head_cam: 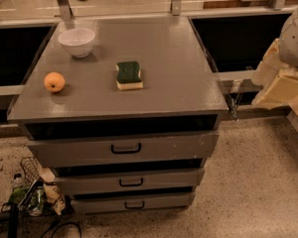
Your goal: Open bottom drawer
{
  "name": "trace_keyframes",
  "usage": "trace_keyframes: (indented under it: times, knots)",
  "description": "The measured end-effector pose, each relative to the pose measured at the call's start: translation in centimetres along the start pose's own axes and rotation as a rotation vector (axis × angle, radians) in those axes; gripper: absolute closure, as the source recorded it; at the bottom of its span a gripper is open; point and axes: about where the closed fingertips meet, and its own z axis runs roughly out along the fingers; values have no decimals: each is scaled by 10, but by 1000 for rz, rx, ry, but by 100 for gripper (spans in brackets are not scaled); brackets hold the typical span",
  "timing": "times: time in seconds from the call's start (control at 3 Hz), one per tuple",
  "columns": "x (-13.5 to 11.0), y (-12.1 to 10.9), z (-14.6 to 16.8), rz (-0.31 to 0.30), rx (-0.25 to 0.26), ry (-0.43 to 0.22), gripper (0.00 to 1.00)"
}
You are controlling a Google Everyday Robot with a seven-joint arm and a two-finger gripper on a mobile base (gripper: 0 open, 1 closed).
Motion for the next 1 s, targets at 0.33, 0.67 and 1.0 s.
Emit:
trace_keyframes:
  times: [0.33, 0.67, 1.0]
  knots:
    - [0, 0, 0, 0, 0, 0, 79]
    - [0, 0, -2, 28, 24, -19, 100]
    - [-1, 23, 30, 92, 16, -65, 100]
